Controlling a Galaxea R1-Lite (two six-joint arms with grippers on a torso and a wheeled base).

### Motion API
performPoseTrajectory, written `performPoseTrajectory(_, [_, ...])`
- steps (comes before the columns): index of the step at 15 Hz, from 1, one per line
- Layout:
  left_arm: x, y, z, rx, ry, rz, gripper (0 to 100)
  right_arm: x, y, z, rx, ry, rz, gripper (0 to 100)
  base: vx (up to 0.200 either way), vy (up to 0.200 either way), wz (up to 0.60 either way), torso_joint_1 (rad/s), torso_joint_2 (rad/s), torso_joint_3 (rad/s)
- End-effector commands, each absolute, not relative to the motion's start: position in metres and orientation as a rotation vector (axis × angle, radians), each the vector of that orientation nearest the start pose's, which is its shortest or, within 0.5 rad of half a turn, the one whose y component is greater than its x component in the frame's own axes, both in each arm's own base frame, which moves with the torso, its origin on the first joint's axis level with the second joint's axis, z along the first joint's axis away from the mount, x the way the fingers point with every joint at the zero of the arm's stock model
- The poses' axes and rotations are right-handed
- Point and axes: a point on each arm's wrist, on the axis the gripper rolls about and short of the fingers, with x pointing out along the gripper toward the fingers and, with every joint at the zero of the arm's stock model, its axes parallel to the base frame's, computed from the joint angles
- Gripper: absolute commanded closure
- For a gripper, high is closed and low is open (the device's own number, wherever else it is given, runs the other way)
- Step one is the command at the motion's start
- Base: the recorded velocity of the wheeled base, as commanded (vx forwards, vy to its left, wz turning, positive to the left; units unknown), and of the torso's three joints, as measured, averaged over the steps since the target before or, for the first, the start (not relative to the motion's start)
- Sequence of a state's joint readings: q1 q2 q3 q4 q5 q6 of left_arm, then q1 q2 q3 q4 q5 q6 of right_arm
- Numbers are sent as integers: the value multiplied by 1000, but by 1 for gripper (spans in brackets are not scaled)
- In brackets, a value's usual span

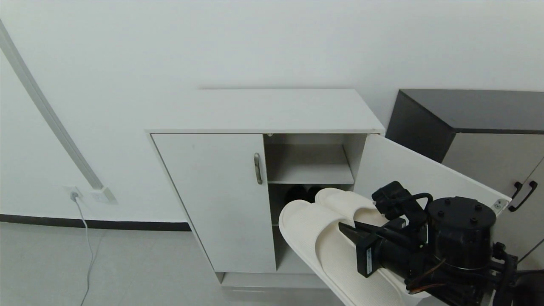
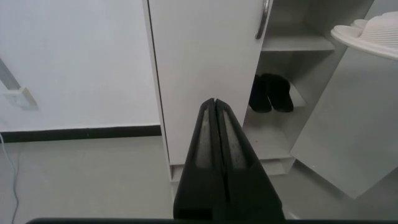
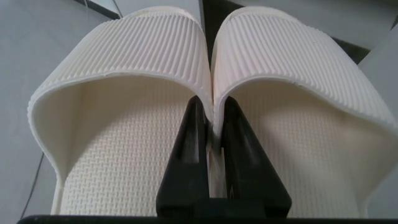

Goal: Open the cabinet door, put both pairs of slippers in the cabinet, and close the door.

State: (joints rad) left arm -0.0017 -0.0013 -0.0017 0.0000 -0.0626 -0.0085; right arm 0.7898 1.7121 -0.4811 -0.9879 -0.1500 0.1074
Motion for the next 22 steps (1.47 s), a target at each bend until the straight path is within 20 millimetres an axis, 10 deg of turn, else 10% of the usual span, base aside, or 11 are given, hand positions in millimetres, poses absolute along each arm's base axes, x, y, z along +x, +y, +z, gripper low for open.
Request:
performPoseTrajectory(1, [-23,-1,76,-8,-1,-64,100,193,190,132,-10,256,623,100,0,0,0,-183,500,310])
performPoseTrajectory(22, [-23,-1,76,-8,-1,-64,100,194,192,129,-10,256,626,100,0,0,0,-82,389,301])
